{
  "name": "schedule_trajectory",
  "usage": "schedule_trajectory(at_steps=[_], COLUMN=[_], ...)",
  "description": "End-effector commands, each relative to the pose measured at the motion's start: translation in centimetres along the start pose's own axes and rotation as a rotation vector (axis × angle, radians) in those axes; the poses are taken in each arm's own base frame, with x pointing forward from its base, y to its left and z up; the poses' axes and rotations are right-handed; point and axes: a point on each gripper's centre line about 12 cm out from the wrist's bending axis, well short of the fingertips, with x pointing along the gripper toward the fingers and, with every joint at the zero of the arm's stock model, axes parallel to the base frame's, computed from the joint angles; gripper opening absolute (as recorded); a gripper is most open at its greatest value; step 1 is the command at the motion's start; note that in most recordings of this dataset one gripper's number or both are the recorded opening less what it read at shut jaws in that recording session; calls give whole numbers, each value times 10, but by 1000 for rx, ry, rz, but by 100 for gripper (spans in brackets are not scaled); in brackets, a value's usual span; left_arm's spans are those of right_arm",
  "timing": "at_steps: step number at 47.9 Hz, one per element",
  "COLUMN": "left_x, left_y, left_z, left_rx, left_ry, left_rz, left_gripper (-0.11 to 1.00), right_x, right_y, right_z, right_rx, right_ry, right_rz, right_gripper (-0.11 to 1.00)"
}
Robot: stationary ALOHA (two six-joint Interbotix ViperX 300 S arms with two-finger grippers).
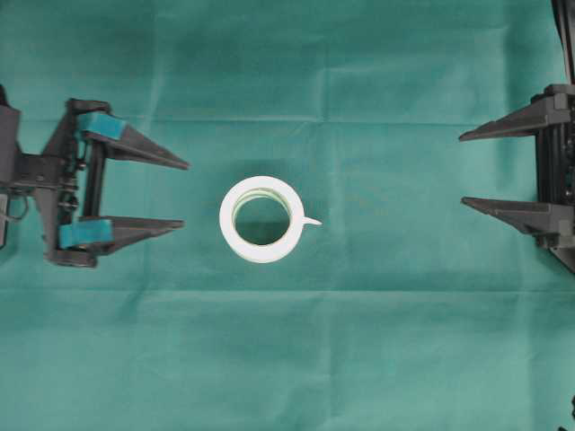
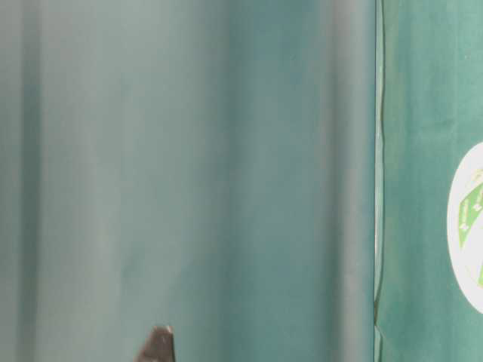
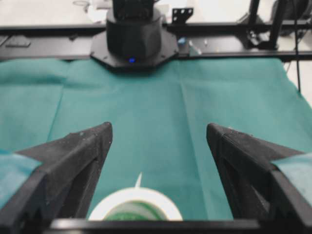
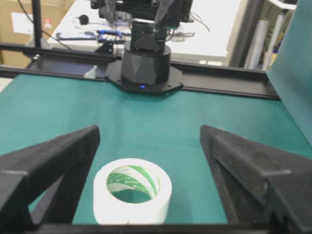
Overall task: Peel off the duct tape with your right arm.
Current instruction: 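Lower the open left gripper over the tape roll's rim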
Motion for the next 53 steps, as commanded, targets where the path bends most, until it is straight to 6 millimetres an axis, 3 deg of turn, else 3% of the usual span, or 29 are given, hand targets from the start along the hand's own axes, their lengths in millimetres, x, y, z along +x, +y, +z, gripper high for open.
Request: schedule_trajectory(at_steps=[1, 18, 32, 53], left_x=[16, 62, 73, 92], left_y=[-1, -1, -1, -17], left_z=[11, 3, -1, -6], left_rx=[-2, 0, -4, -1], left_ry=[-32, 18, 78, 515], left_rz=[-4, -3, -2, -49], left_gripper=[90, 90, 90, 90], right_x=[2, 1, 1, 0], right_y=[1, 0, 0, 0], right_z=[3, 1, 1, -2], right_rx=[0, 0, 0, 0], right_ry=[-11, -6, -8, 3], right_rz=[3, 1, 2, 2], right_gripper=[76, 76, 76, 76])
